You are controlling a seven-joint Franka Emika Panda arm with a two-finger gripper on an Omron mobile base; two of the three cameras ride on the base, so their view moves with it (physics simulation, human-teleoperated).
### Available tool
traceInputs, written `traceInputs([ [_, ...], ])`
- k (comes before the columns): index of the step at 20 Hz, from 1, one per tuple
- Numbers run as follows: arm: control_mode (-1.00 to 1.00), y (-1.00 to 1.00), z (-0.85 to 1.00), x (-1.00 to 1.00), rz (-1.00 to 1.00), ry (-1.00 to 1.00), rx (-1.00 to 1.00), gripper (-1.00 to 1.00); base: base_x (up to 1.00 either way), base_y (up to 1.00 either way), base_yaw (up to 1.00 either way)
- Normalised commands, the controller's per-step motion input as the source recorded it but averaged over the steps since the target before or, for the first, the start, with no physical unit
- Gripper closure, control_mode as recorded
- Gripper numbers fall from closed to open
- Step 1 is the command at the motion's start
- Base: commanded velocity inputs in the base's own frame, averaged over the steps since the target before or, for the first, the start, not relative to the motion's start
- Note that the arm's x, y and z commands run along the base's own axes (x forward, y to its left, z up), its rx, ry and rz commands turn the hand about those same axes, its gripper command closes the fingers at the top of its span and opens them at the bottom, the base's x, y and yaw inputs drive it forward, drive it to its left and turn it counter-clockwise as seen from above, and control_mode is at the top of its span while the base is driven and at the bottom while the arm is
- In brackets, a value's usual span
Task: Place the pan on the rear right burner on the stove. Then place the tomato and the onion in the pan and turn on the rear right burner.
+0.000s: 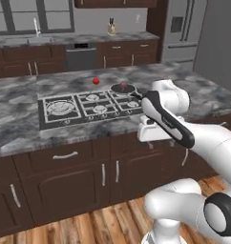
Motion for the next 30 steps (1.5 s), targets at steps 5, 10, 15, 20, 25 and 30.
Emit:
traceInputs([
  [5,1.0,0.0,0.0,0.0,0.0,0.0,0.0,-1.0,-1.0,0.92,-0.46],
  [10,1.0,0.0,0.0,0.0,0.0,0.0,0.0,-1.0,-0.92,1.0,-0.53],
  [15,1.0,0.0,0.0,0.0,0.0,0.0,0.0,-1.0,-0.7,1.0,-0.55],
  [20,1.0,0.0,0.0,0.0,0.0,0.0,0.0,-1.0,-0.87,1.0,-0.55],
  [25,1.0,0.0,0.0,0.0,0.0,0.0,0.0,-1.0,-1.0,0.91,-0.5],
  [30,1.0,0.0,0.0,0.0,0.0,0.0,0.0,-1.0,-1.0,0.95,-0.46],
])
